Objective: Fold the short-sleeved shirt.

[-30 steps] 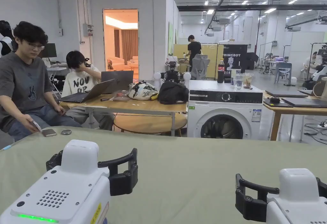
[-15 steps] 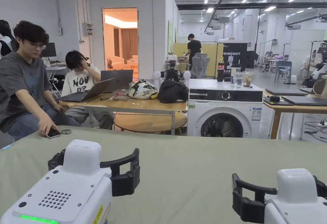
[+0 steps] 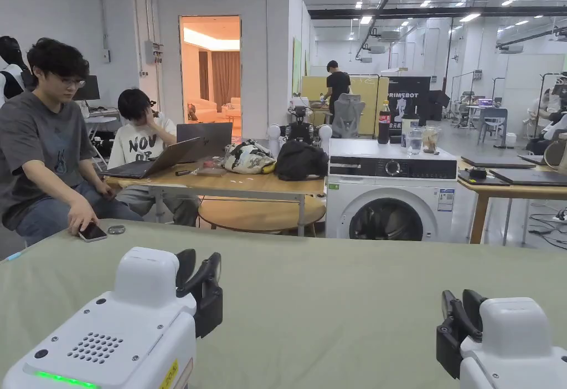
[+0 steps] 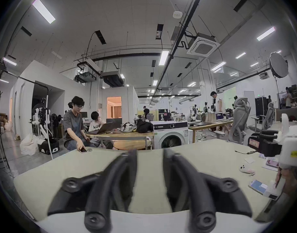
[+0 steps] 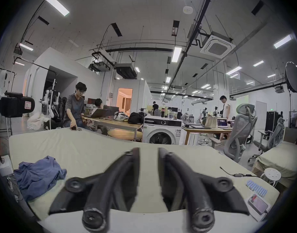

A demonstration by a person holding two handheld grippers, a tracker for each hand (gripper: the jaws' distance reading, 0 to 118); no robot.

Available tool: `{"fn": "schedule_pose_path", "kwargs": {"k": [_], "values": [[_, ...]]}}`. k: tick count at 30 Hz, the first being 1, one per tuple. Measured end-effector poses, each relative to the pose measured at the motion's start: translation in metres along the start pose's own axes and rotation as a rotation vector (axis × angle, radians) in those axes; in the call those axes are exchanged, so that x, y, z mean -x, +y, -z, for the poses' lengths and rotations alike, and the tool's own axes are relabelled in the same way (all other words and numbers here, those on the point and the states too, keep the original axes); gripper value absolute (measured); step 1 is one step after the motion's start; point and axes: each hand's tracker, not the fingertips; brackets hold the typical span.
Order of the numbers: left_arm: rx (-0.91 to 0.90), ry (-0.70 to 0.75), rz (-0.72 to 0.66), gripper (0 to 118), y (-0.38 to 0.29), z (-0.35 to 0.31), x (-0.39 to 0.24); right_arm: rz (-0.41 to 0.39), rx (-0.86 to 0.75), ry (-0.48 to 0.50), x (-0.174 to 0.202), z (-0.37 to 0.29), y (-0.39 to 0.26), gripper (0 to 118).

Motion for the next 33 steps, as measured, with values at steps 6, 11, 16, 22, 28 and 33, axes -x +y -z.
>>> {"fn": "schedule_pose_path", "kwargs": {"k": [6, 11, 16, 22, 28, 33], "values": [[0.022, -0.032, -0.018, 0, -0.003, 0.002, 0.000, 0.004, 0.019, 0.021, 0.000, 0.001, -0.004, 0], [0.025, -0.007, -0.008, 0, -0.004, 0.000, 0.001, -0.011, 0.026, 0.033, 0.007, 0.003, -0.005, 0], [0.030, 0.044, -0.001, 0, -0.001, -0.010, 0.020, 0.008, 0.021, 0.073, 0.022, 0.011, -0.003, 0], [0.057, 0.159, 0.001, 0, -0.006, -0.036, 0.061, 0.047, 0.020, 0.175, 0.059, 0.027, -0.002, 0], [0.076, 0.221, -0.001, 0, -0.008, -0.054, 0.087, 0.040, 0.040, 0.278, 0.102, 0.038, -0.008, 0], [0.104, 0.238, 0.009, 0, -0.011, -0.056, 0.099, 0.060, 0.050, 0.328, 0.123, 0.043, -0.010, 0]]}}
